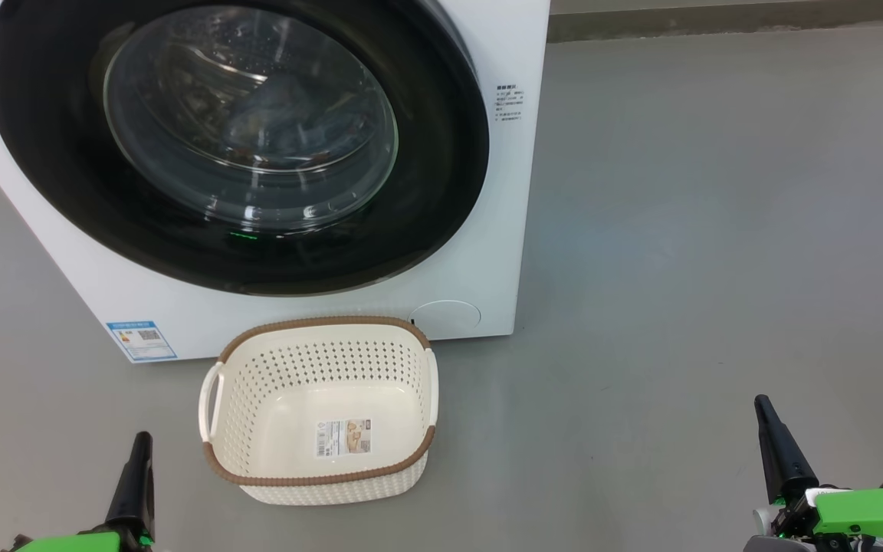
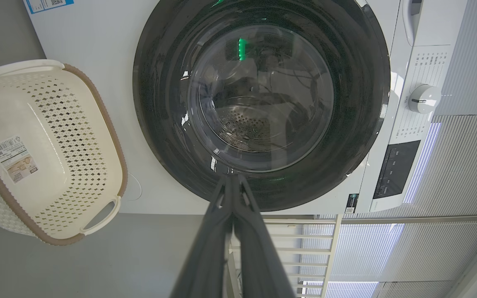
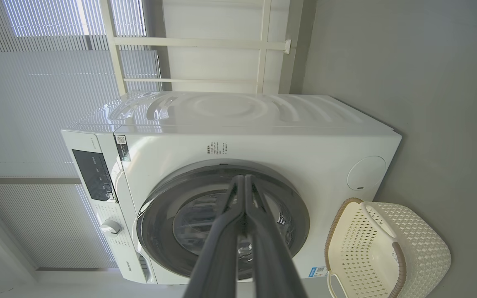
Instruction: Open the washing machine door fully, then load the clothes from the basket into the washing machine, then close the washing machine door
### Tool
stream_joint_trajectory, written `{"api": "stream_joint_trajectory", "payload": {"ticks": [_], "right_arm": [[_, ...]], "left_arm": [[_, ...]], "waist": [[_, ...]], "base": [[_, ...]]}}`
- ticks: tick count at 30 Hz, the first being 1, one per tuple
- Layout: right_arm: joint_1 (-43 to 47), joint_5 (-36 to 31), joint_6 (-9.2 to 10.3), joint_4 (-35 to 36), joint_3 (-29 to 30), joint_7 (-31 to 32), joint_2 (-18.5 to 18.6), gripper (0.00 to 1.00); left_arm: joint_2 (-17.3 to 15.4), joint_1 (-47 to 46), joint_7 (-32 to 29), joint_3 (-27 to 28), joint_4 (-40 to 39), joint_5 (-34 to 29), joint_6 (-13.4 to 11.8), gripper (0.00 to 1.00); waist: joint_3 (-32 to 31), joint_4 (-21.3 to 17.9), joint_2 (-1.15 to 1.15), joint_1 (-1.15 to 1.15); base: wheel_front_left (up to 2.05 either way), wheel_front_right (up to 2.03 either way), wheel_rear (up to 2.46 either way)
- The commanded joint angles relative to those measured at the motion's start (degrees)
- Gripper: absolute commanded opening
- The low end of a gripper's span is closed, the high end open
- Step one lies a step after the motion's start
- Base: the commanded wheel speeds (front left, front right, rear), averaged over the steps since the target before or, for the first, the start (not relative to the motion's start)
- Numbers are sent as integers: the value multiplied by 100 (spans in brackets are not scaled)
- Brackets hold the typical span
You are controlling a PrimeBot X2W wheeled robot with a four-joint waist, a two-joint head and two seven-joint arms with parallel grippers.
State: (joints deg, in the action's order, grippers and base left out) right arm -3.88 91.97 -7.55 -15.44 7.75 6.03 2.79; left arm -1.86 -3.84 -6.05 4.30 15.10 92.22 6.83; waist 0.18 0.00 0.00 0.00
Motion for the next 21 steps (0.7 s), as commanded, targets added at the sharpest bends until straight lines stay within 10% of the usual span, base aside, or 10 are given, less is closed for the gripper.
{"api": "stream_joint_trajectory", "payload": {"ticks": [1,21], "right_arm": [[-230,24,6,142,-129,41,18,0],[-230,21,6,142,-126,44,15,0]], "left_arm": [[-121,-233,-26,200,-105,13,66,0],[-116,-234,-32,207,-105,7,66,0]], "waist": [[0,0,0,0],[0,0,0,0]], "base": [[0,0,0],[0,0,0]]}}
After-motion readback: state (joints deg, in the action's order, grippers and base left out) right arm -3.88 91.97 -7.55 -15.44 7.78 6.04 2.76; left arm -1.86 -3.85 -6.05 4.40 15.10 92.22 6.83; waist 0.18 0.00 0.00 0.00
